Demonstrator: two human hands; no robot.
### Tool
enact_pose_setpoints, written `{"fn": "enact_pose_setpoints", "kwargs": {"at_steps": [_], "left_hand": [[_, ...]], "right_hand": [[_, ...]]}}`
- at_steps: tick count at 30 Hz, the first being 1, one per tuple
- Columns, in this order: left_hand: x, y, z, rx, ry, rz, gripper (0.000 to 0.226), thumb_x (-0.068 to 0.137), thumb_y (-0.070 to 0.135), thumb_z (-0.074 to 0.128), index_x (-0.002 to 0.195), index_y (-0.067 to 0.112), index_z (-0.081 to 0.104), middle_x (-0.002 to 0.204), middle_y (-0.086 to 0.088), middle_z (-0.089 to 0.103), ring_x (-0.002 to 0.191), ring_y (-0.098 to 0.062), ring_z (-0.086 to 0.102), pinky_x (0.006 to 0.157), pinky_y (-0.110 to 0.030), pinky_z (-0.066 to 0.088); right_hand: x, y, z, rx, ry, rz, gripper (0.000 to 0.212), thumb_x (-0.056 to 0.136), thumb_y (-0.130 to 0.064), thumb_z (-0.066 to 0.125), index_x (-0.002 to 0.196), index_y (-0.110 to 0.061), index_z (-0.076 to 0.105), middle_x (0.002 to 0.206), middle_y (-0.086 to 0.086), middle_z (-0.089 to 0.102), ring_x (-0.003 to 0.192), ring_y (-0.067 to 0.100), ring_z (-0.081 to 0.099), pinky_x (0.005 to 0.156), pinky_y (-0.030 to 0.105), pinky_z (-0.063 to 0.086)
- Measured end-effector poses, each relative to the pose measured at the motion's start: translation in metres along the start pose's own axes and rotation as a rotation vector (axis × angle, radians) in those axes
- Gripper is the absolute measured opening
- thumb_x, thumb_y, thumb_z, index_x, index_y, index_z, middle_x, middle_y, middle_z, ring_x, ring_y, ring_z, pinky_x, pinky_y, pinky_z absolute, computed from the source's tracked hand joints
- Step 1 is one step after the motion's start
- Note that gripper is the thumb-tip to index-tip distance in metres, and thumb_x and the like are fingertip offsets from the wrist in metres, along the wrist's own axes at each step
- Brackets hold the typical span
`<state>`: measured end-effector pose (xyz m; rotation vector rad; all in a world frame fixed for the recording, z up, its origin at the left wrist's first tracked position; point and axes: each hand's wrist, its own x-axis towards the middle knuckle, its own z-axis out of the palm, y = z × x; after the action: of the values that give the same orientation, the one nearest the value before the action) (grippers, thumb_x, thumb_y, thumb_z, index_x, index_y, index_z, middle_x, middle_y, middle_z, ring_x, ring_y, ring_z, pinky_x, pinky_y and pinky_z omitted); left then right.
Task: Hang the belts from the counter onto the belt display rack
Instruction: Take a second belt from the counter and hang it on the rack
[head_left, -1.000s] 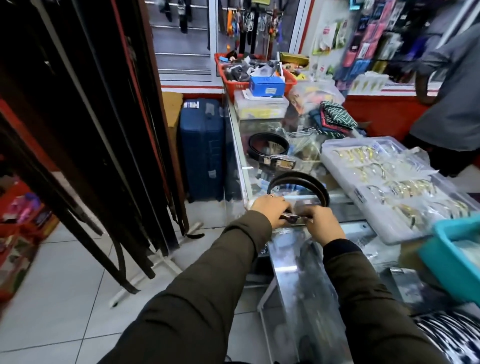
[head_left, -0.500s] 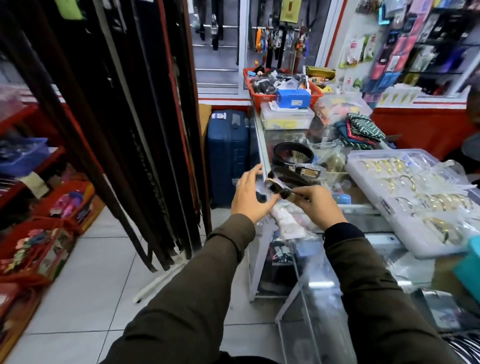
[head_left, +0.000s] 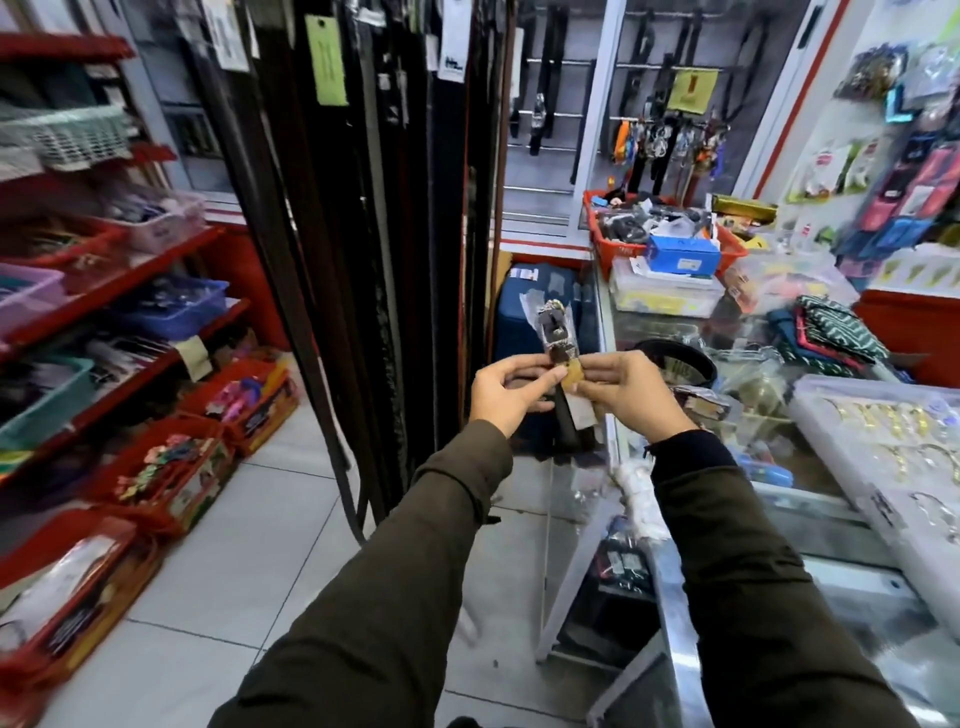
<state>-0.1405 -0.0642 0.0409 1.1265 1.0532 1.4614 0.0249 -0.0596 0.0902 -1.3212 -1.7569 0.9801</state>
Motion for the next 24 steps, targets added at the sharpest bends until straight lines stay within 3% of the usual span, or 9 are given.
{"fn": "enact_pose_setpoints", "kwargs": {"at_steps": [2,5,7,9,12,16,18,20,24], "left_hand": [[0.003,0.007,-0.009,0.1,0.039,0.04,0.02,0.085,0.016,0.079,0.103,0.012,0.071,0.081,-0.004,0.068,0.062,-0.011,0.066,0.052,-0.022,0.056],[0.006,0.012,-0.022,0.306,0.096,0.106,0.024,0.088,0.031,0.076,0.098,0.01,0.076,0.076,-0.011,0.072,0.05,-0.016,0.056,0.046,-0.022,0.046],[0.005,0.017,-0.026,0.361,0.118,0.139,0.027,0.091,0.032,0.071,0.1,0.006,0.076,0.073,-0.013,0.068,0.043,-0.008,0.05,0.046,-0.018,0.041],[0.003,0.023,-0.028,0.297,0.158,0.155,0.025,0.093,0.028,0.069,0.103,0.005,0.074,0.08,-0.008,0.067,0.057,-0.006,0.058,0.053,-0.017,0.048],[0.005,0.036,-0.034,0.173,0.199,0.185,0.023,0.093,0.024,0.07,0.103,0.004,0.074,0.097,-0.019,0.074,0.088,-0.022,0.071,0.072,-0.028,0.061],[0.01,0.059,-0.049,0.077,0.278,0.208,0.022,0.091,0.017,0.073,0.105,0.0,0.076,0.098,-0.021,0.076,0.089,-0.029,0.075,0.074,-0.034,0.064],[0.012,0.074,-0.057,0.025,0.308,0.203,0.024,0.091,0.015,0.071,0.107,-0.002,0.075,0.101,-0.021,0.076,0.085,-0.022,0.076,0.071,-0.029,0.063],[0.014,0.091,-0.065,-0.011,0.318,0.222,0.025,0.092,0.014,0.07,0.111,-0.003,0.073,0.105,-0.02,0.076,0.085,-0.014,0.076,0.073,-0.028,0.063],[0.021,0.133,-0.084,-0.053,0.325,0.306,0.024,0.09,0.013,0.072,0.113,0.005,0.074,0.108,-0.012,0.077,0.102,-0.023,0.074,0.084,-0.035,0.061]], "right_hand": [[0.004,-0.009,0.006,0.041,-0.044,0.015,0.031,0.085,-0.005,0.075,0.116,-0.009,0.072,0.102,0.007,0.075,0.104,0.021,0.072,0.087,0.039,0.06],[0.012,-0.017,0.018,0.009,-0.023,0.007,0.033,0.083,-0.011,0.078,0.116,-0.011,0.072,0.119,0.003,0.069,0.101,0.03,0.073,0.079,0.041,0.064],[0.017,-0.023,0.023,-0.041,0.024,-0.048,0.028,0.082,-0.015,0.081,0.109,-0.014,0.075,0.112,0.009,0.075,0.094,0.033,0.075,0.078,0.047,0.064],[0.02,-0.03,0.027,-0.014,0.05,-0.116,0.014,0.081,-0.019,0.082,0.094,-0.021,0.079,0.091,0.009,0.079,0.088,0.026,0.076,0.075,0.041,0.065],[0.023,-0.042,0.036,0.108,0.073,-0.162,0.01,0.076,-0.021,0.086,0.08,-0.024,0.078,0.079,0.009,0.078,0.08,0.019,0.076,0.07,0.03,0.063],[0.034,-0.056,0.047,0.328,-0.067,-0.129,0.017,0.078,-0.008,0.082,0.094,-0.012,0.077,0.098,0.02,0.078,0.092,0.024,0.076,0.079,0.033,0.064],[0.041,-0.069,0.052,0.375,-0.1,-0.154,0.025,0.082,-0.005,0.078,0.107,-0.004,0.075,0.104,0.02,0.077,0.099,0.026,0.075,0.084,0.035,0.063],[0.05,-0.087,0.058,0.402,-0.096,-0.206,0.025,0.083,-0.007,0.077,0.109,-0.006,0.076,0.101,0.014,0.078,0.1,0.024,0.075,0.086,0.037,0.062],[0.066,-0.133,0.071,0.517,-0.109,-0.29,0.018,0.085,-0.006,0.075,0.102,-0.012,0.076,0.084,-0.002,0.08,0.087,0.011,0.077,0.073,0.025,0.062]]}}
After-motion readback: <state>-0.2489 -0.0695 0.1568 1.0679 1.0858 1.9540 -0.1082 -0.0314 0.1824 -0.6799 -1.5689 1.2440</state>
